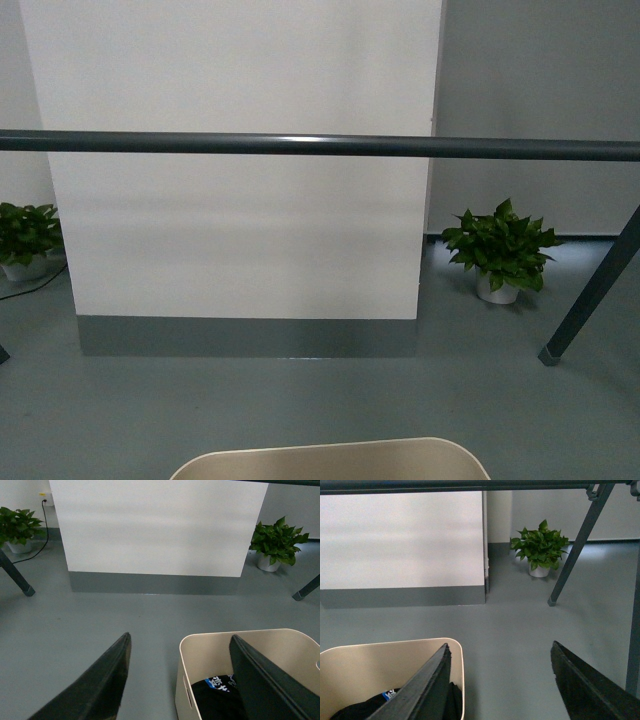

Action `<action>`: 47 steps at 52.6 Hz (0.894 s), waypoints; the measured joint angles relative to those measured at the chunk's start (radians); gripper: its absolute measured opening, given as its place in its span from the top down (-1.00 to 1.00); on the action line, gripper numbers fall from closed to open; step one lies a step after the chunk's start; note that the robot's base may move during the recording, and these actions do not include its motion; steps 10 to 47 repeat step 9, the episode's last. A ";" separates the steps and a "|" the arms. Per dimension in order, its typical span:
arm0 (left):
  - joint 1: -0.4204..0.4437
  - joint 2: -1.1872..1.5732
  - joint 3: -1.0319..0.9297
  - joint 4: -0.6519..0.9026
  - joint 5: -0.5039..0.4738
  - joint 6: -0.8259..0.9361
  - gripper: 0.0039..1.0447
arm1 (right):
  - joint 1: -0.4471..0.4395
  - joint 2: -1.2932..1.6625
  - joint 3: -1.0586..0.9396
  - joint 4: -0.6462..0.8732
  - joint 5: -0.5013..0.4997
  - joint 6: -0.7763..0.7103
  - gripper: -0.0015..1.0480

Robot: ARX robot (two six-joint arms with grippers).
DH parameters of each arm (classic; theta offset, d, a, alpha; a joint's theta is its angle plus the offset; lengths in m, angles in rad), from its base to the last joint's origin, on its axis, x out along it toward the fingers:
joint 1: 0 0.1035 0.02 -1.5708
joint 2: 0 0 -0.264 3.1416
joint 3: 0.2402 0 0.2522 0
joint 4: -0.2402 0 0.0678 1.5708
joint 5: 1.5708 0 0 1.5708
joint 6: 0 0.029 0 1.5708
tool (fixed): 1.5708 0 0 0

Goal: Move hamper under clothes hanger

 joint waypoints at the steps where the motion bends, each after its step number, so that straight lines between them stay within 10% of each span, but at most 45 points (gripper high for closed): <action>1: 0.000 0.000 0.000 0.000 0.000 0.000 -0.48 | 0.000 0.000 0.000 0.000 0.000 0.000 -0.24; 9: 0.000 0.000 0.000 0.000 0.000 0.000 -0.91 | 0.000 0.000 0.000 0.000 0.000 0.000 -0.68; 47: 0.000 0.000 0.000 0.000 0.000 0.000 -0.91 | 0.000 0.000 0.000 0.000 0.000 0.000 -0.68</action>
